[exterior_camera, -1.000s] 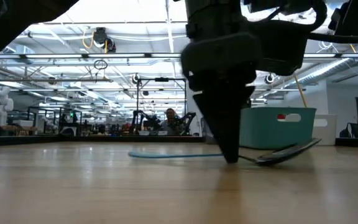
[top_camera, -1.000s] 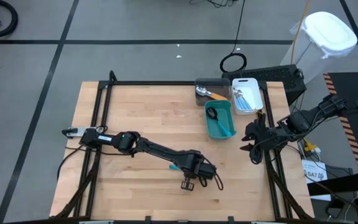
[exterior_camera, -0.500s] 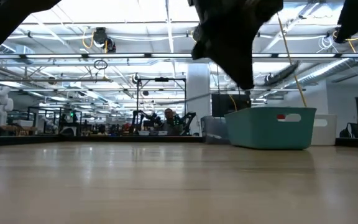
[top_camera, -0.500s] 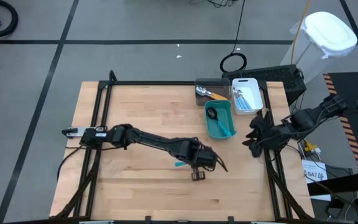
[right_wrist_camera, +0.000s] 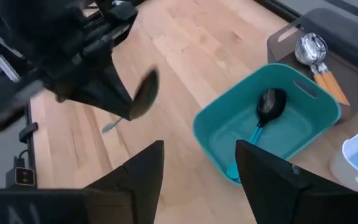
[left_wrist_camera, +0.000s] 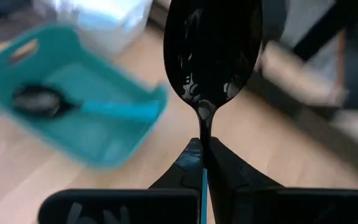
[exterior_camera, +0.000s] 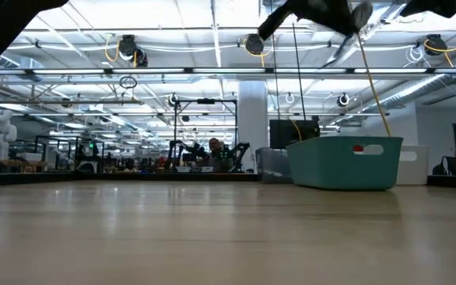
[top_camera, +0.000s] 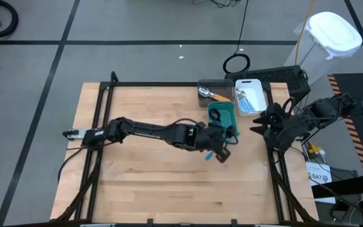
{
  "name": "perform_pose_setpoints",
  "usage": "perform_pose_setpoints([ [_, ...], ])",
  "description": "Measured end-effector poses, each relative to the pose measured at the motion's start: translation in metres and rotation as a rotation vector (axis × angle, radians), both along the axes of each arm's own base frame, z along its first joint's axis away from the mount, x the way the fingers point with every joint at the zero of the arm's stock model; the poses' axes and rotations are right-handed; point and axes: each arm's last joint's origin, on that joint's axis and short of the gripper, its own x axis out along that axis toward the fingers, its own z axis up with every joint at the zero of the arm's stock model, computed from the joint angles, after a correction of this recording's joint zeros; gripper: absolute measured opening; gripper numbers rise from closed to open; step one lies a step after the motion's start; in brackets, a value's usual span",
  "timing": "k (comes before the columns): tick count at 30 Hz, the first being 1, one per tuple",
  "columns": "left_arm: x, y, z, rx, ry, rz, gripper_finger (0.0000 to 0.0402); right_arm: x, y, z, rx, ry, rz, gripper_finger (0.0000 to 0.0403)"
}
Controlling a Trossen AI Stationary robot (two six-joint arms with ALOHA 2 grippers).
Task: Sort silverware by color (type)
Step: Put the blue spoon into the green bin
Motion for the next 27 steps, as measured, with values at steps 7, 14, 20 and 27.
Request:
perform_pose_setpoints([
  [7,0.013,0.019,0.02,-0.066,-0.256,0.147,0.0005,0.001,0.001,0.0,-0.04,0.007,0.042,0.0192],
  [14,0.018,0.028,0.035,-0.095,-0.455,0.271,0.0005,0.002,0.001,0.001,-0.059,0.003,0.064,0.0192],
  [20,0.02,0.032,0.045,-0.094,-0.572,0.345,0.0005,0.006,0.002,0.003,-0.075,-0.029,0.058,0.0192],
  [27,0.02,0.035,0.055,-0.071,-0.69,0.453,0.0005,0.015,0.007,0.004,-0.119,-0.036,0.098,0.0192],
])
